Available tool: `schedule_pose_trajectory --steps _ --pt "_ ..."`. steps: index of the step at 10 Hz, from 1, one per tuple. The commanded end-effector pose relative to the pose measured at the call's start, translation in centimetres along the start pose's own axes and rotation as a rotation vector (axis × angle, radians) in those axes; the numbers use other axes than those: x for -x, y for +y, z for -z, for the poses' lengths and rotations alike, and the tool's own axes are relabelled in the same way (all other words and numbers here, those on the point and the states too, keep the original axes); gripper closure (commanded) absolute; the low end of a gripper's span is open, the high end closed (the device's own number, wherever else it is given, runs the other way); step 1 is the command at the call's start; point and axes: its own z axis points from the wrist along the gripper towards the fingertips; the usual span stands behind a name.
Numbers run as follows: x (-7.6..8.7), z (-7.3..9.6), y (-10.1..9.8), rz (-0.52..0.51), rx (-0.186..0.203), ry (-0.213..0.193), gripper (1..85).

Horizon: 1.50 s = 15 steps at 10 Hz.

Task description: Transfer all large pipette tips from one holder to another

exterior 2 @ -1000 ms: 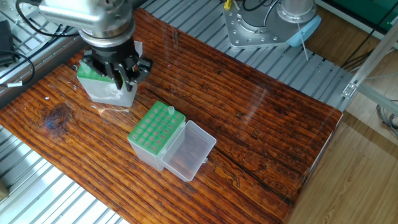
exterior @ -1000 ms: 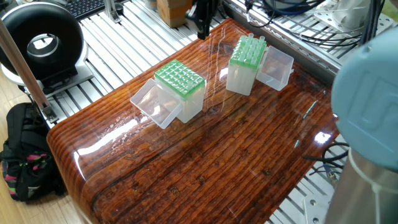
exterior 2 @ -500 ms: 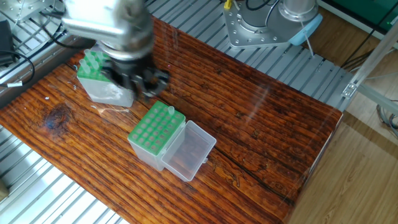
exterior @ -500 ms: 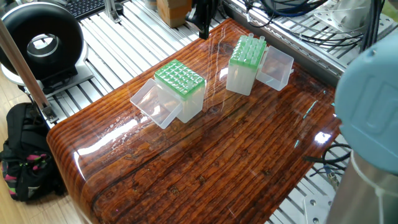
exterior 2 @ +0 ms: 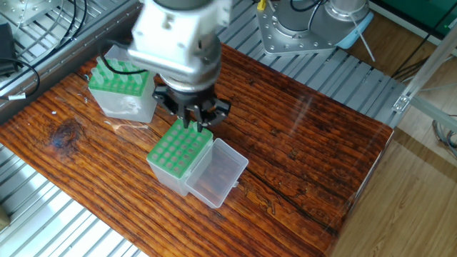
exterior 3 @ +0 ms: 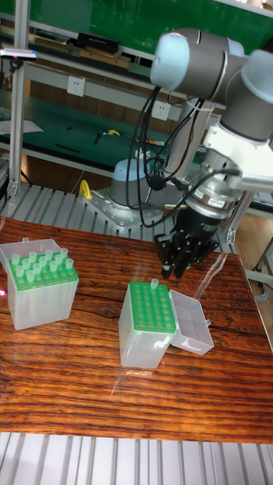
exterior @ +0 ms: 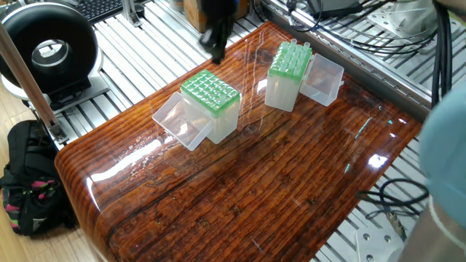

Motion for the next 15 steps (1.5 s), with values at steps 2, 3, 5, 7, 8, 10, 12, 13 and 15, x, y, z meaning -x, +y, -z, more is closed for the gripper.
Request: schedule_pose_trajectory --steps 2,3,5,7,8,10,12,13,15 --pt "-1.1 -3.1 -0.7 -0.043 -0.024 0.035 52.0" --pt "-1.6 -3.7 -1.0 -0.054 -0.022 0.032 52.0" --pt "-2.0 -3.7 -0.8 -0.060 0.019 0.029 52.0" --pt "-2.1 -3.6 -0.3 -0.057 0.071 0.020 52.0" --pt "-2.1 -3.4 -0.5 -0.051 0.079 0.017 52.0" --pt "-2.3 -3.5 -0.2 -0.043 0.101 0.000 52.0" --pt "-2.8 -3.7 0.1 -0.037 0.110 -0.013 51.7" --pt "-3.0 -3.8 0.5 -0.037 0.113 -0.018 51.7" --pt "-3.1 -3.9 0.3 -0.033 0.092 -0.022 51.7"
